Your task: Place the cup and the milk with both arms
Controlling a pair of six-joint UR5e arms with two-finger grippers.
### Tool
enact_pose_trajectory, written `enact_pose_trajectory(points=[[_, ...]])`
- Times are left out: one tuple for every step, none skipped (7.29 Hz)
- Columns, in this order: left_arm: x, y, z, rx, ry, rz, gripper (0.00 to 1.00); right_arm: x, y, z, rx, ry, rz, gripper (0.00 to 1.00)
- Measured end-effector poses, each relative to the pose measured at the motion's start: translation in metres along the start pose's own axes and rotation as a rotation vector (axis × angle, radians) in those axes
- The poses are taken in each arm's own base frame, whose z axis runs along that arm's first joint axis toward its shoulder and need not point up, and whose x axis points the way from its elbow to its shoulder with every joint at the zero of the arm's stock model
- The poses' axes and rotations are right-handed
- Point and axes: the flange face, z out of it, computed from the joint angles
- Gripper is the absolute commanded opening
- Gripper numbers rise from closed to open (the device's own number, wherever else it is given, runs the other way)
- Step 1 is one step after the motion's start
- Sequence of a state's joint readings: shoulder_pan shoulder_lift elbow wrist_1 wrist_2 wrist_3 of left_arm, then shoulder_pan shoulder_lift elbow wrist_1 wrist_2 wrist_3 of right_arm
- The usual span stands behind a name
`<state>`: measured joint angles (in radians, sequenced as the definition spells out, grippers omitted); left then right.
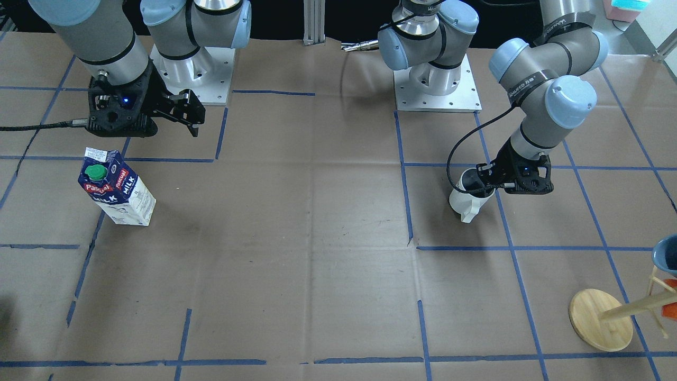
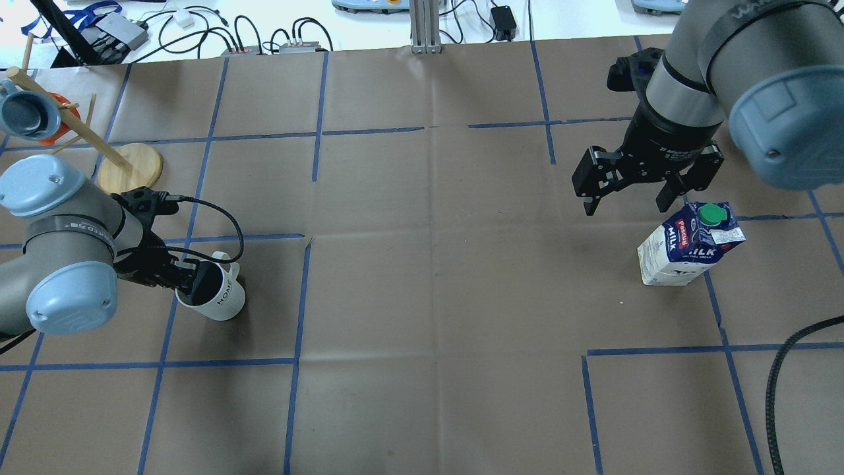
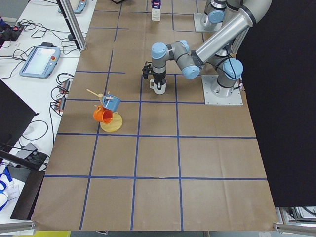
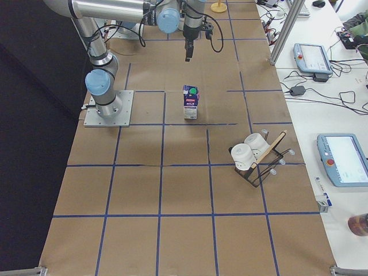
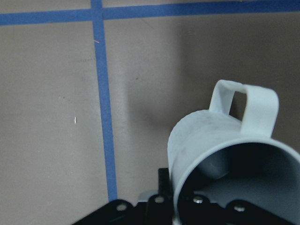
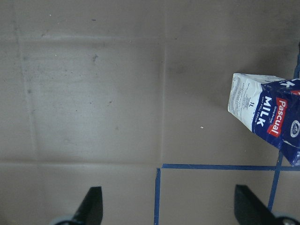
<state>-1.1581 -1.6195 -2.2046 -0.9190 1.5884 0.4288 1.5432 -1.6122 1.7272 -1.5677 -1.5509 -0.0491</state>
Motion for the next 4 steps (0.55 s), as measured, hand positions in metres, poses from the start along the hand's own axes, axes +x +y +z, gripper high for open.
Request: enact_pose_trajectory(points=[[0.001, -0.002, -0.005, 0.016, -0.006, -0.020, 0.03, 0.000, 0.000, 0.000, 0.000, 0.000, 0.000, 1.00], [0.002, -0.007, -0.012, 0.034, -0.011, -0.049, 0.03, 0.000, 0.000, 0.000, -0.001, 0.000, 0.000, 1.00], [0.008, -0.015, -0.022, 0.057, -0.008, -0.065, 0.03, 0.000, 0.000, 0.001, -0.001, 0.000, 0.000, 1.00], [0.023, -0.026, -0.033, 0.081, 0.003, -0.065, 0.03, 0.000, 0.000, 0.001, -0.001, 0.000, 0.000, 1.00]])
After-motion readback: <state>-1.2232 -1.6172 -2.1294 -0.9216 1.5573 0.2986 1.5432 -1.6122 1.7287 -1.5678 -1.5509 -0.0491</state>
